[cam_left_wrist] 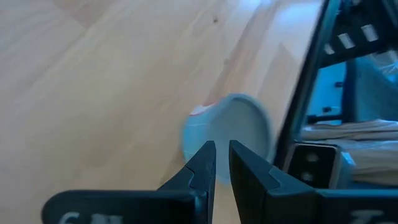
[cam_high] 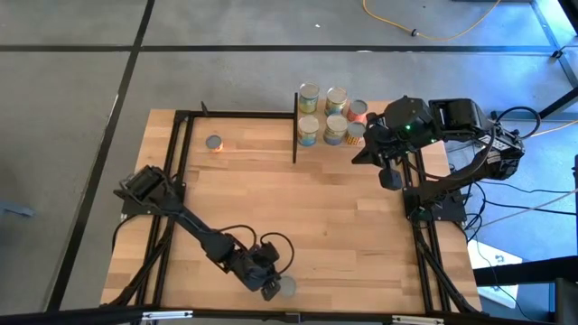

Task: Pick and place cans onto a shelf
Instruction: Put the canned tuna on the shelf

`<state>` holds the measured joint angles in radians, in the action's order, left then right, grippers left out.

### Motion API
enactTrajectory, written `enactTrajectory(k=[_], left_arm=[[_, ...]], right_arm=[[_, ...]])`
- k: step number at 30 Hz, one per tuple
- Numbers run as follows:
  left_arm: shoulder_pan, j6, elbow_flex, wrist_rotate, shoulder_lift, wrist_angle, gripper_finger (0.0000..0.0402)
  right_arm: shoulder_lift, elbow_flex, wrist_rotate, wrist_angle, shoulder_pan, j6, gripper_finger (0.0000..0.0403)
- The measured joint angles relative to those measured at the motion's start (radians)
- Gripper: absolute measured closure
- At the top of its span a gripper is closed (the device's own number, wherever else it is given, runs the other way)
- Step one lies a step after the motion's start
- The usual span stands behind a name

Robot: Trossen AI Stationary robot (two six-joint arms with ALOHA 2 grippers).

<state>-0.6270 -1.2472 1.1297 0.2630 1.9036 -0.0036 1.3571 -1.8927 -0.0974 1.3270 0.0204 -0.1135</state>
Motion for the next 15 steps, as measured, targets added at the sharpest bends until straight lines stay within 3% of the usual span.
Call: enactTrajectory(k=[15], left_arm=[[0.007,-0.008,-0.001,-0.019,0.059,0.049,0.0364]], right_arm=[[0.0,0.0,0.0,0.001,0.0,0.0,0.0393]])
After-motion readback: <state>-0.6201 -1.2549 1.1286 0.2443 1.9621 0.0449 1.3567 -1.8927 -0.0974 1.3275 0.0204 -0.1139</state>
